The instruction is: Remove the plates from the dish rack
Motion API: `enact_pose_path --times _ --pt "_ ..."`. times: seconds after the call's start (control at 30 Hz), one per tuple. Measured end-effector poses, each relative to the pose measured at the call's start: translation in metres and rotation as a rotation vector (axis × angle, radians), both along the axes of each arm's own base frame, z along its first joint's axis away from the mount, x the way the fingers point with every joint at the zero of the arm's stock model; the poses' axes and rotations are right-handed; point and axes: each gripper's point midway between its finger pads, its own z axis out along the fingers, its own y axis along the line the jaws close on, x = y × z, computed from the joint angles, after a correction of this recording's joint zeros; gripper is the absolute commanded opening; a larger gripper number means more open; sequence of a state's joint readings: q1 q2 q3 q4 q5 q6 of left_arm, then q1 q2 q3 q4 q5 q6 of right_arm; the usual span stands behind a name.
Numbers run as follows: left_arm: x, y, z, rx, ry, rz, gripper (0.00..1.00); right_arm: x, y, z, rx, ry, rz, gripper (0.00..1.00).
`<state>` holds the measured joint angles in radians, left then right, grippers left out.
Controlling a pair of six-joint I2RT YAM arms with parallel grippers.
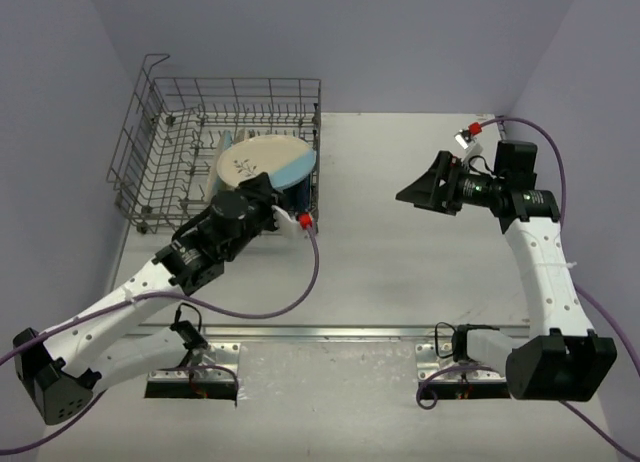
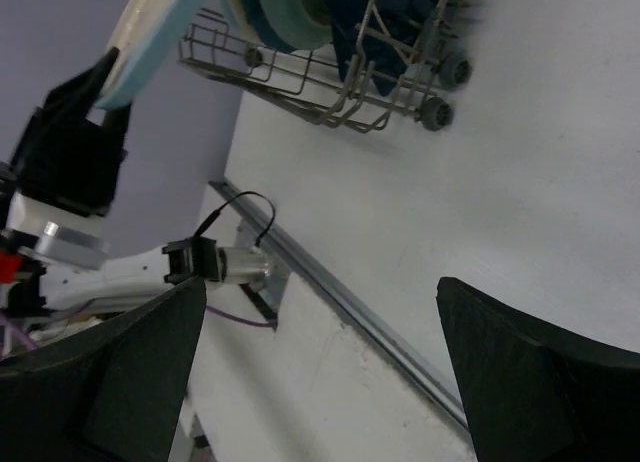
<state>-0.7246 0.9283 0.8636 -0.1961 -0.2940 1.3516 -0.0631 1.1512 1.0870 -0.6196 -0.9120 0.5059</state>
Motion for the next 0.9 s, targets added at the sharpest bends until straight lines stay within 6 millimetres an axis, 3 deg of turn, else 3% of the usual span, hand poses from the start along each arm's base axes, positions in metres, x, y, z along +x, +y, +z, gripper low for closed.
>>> enact_pose_path --times 0.27,0.47,0.63,0.77,0.9 --pt "-0.033 -0.035 -0.012 0.233 -0.228 -0.231 0.00 0.019 0.029 -0.001 0.219 0.199 0.089 0.93" --pt "-0.055 -0.055 -0.020 0.347 -0.337 -0.358 0.00 0.016 0.065 -0.007 0.241 0.258 0.197 0.90" --pt "-0.067 -0.073 -0.014 0.374 -0.393 -0.422 0.00 0.020 0.096 -0.007 0.212 0.218 0.286 0.83" --pt "-0.071 -0.082 -0.012 0.382 -0.415 -0.432 0.00 0.024 0.119 -0.018 0.196 0.217 0.340 0.69" --pt "-0.074 -0.086 -0.011 0.384 -0.424 -0.430 0.00 0.023 0.137 -0.030 0.198 0.239 0.384 0.34"
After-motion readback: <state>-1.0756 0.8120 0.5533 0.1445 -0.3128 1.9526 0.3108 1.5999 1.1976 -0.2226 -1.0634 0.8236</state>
